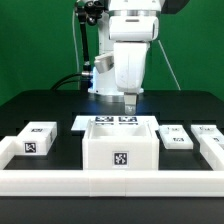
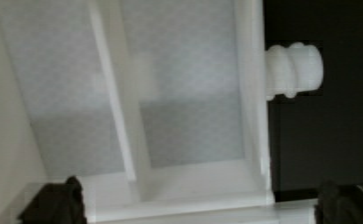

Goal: Assemble cabinet

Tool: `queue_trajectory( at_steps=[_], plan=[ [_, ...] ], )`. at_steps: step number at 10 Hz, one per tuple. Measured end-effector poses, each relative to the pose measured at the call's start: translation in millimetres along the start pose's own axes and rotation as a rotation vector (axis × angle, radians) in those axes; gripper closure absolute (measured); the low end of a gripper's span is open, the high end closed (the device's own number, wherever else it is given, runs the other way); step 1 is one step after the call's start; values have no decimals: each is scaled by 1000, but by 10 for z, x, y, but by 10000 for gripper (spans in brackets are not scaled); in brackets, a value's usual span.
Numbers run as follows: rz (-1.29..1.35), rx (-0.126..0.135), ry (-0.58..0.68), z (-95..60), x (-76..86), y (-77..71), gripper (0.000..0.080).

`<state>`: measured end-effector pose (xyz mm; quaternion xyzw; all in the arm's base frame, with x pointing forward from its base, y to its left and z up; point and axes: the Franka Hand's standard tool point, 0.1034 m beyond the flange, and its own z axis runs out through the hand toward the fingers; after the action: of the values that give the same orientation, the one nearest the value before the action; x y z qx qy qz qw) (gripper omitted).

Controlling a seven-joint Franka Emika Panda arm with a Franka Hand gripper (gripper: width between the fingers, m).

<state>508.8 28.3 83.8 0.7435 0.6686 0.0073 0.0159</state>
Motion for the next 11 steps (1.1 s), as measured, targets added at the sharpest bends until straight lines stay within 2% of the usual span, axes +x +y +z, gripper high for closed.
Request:
queue_trajectory(
  at_steps=[2, 5, 9, 11],
  plan=[
    [-11, 3, -2, 17, -7, -10, 150],
    [-151, -8, -34, 109, 33, -135, 150],
    [-140, -5, -35, 117, 17, -141, 150],
    [-95, 19, -37, 235, 57, -253, 150]
  ],
)
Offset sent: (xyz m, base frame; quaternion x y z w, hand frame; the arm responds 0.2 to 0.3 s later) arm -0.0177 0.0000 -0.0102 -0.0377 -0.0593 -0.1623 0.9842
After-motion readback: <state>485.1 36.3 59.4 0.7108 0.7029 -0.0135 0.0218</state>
